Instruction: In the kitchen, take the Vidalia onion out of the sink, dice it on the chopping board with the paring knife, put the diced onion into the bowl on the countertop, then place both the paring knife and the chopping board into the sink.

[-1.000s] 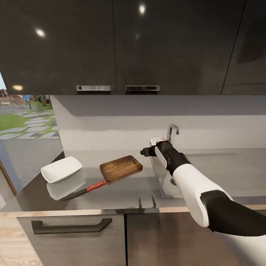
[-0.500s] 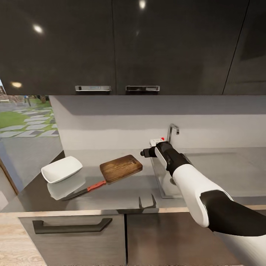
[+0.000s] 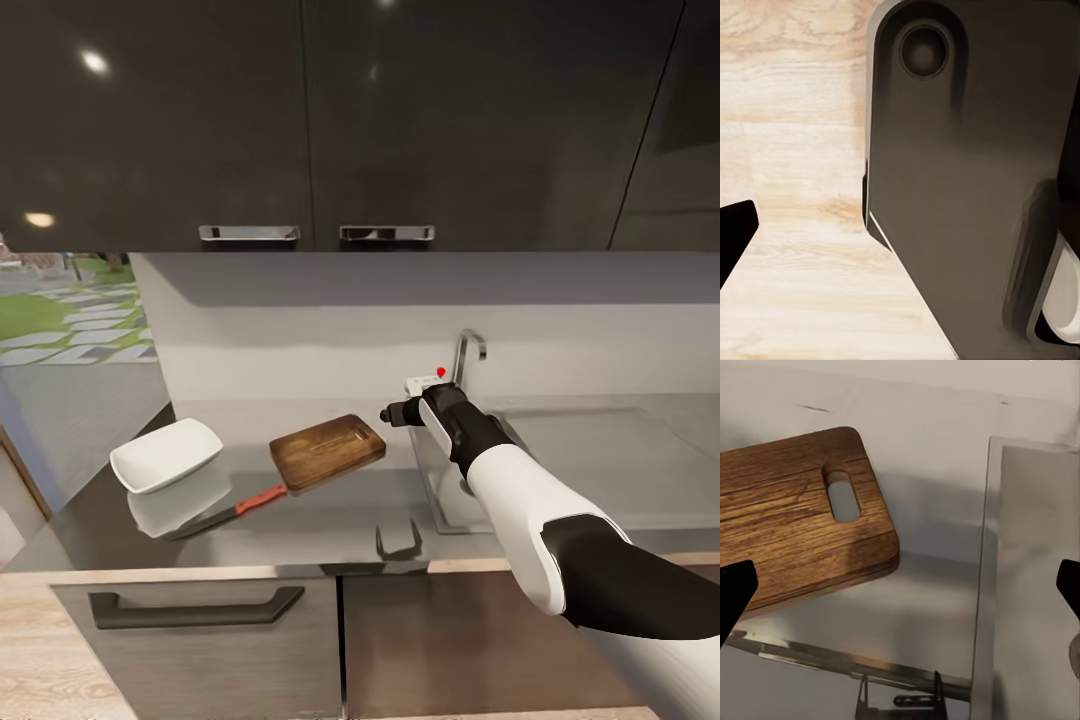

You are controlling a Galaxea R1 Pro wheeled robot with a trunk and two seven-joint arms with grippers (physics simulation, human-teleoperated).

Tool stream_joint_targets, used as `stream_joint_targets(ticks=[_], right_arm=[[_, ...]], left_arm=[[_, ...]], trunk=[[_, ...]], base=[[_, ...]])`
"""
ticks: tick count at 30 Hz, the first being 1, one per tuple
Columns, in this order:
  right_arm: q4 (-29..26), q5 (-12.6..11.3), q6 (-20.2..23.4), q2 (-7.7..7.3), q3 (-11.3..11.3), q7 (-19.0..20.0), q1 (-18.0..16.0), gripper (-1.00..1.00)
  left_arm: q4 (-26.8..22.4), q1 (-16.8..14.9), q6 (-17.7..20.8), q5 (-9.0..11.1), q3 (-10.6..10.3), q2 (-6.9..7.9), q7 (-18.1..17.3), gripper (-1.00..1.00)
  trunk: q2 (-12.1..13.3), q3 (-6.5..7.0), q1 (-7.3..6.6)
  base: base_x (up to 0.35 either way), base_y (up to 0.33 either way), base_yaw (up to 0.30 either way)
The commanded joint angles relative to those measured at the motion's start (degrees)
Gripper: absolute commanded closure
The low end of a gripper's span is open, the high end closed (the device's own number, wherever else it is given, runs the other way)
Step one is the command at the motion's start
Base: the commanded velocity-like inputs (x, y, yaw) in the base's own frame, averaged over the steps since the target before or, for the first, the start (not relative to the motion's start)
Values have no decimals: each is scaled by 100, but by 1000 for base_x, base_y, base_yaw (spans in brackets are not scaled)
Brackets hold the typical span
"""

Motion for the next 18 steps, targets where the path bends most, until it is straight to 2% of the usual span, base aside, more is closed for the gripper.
stream_joint_targets(ticks=[1, 5, 13, 18], right_arm=[[-5, 1, 27, 0, 10, 7, -4, -100], [-3, 1, 27, 0, 10, 7, -4, -100], [3, 1, 27, 0, 10, 7, -4, -100], [6, 1, 27, 0, 10, 7, -4, -100]], left_arm=[[13, -3, -30, 33, 2, 0, -1, -100], [10, -3, -27, 34, 9, 25, -3, -100], [12, -3, -27, 41, 8, 35, -3, -100], [17, -3, -27, 39, 6, 27, -6, -100]], trunk=[[-5, -11, 1], [-5, -16, 1], [-5, -17, 1], [-5, -17, 1]], base=[[0, 0, 0], [169, 49, 0], [271, 94, 0], [96, -10, 0]])
